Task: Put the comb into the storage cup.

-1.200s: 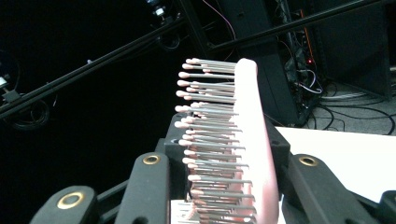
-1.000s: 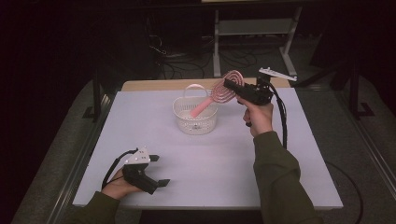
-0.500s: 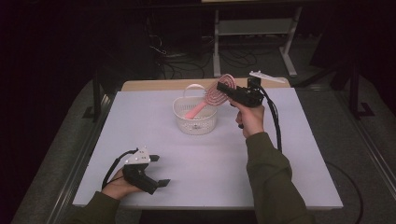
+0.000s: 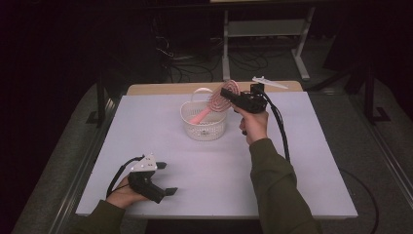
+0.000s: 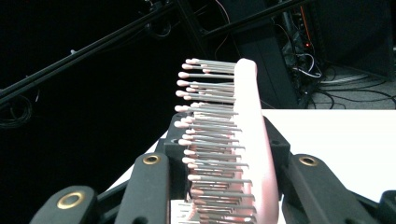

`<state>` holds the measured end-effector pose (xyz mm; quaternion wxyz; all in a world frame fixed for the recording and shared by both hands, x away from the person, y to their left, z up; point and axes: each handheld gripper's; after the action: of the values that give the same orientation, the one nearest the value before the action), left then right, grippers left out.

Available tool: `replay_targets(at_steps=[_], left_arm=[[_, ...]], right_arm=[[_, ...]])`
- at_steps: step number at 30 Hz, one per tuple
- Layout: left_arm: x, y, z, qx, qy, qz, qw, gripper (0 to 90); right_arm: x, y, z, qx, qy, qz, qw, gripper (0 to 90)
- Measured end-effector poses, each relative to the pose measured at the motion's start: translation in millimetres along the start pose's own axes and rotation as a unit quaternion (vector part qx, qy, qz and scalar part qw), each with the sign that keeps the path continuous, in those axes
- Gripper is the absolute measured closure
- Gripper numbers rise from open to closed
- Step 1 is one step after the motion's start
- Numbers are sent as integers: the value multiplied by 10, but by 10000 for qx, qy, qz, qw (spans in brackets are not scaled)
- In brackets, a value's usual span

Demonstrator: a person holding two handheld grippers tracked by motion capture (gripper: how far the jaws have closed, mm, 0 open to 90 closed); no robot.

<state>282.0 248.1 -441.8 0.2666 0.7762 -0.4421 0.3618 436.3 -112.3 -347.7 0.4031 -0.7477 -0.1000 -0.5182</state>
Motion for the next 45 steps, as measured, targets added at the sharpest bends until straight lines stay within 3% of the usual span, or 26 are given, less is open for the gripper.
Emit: replay_targets(at_steps=[13, 45], left_arm=[[1, -1, 1, -10, -11, 17, 10000, 0], [0, 10, 12, -63, -48, 44, 10000, 0]], right_arm=[[-105, 4, 139, -74, -106, 10, 9999, 631], [-240, 76, 283, -219, -300, 112, 9992, 630]])
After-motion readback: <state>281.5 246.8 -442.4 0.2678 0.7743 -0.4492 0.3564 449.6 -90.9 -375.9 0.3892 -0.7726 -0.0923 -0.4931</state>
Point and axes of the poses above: each handheld gripper's, and its own axes: z roughly forward along the jaws, x roughly out of its top, y roughly to its right, and after that the axes turned 2 degrees about y, right-handed
